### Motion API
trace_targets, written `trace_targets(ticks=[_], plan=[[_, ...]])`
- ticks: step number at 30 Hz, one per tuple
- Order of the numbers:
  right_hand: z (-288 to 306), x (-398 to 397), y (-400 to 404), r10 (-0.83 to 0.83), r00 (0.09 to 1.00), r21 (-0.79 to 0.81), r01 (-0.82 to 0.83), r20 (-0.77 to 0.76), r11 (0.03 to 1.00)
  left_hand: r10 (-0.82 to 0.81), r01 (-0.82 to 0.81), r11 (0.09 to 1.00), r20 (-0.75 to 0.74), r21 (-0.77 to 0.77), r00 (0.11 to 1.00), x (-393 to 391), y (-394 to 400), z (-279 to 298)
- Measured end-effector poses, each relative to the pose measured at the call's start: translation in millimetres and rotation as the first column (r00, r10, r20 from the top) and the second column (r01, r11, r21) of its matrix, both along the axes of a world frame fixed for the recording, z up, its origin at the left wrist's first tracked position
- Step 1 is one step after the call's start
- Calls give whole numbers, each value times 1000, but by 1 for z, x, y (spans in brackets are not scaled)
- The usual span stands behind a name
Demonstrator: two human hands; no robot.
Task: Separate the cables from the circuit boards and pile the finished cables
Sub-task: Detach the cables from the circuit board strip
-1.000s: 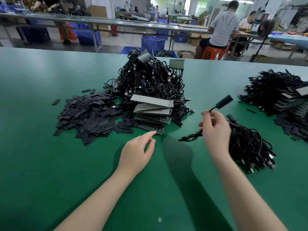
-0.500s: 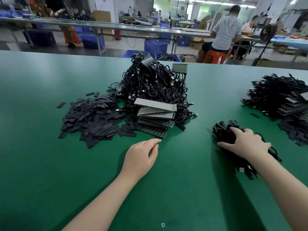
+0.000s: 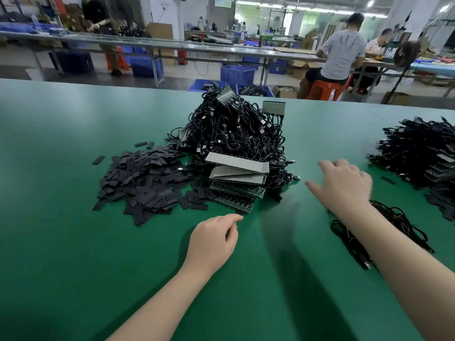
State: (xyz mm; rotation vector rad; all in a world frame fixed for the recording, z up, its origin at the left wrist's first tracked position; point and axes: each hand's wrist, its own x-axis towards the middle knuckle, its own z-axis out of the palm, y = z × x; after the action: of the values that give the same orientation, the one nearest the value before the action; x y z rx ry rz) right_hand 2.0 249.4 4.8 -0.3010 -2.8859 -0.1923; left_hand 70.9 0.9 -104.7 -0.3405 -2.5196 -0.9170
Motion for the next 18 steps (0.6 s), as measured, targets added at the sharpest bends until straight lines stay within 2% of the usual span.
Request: trace_targets(ticks=[3, 5, 10, 14, 18], plan=[[11, -6, -62, 316, 929, -134, -344, -194, 929, 30, -30, 999, 5, 20, 1000, 0, -1, -2], [9, -15, -100, 438, 874, -178, -474, -211, 862, 46, -46, 999, 18, 28, 999, 0, -3, -3], [-7, -45, -132, 483, 875, -63, -485, -35, 872, 48, -49, 998, 20, 38, 999, -2, -6, -5], [1, -64, -124, 481, 867, -89, -493, -130, 865, 29, -30, 999, 10, 44, 1000, -4, -5, -6], [38, -86, -120, 422, 888, -107, -445, -185, 889, 38, -38, 999, -15, 23, 999, -4, -2, -4]])
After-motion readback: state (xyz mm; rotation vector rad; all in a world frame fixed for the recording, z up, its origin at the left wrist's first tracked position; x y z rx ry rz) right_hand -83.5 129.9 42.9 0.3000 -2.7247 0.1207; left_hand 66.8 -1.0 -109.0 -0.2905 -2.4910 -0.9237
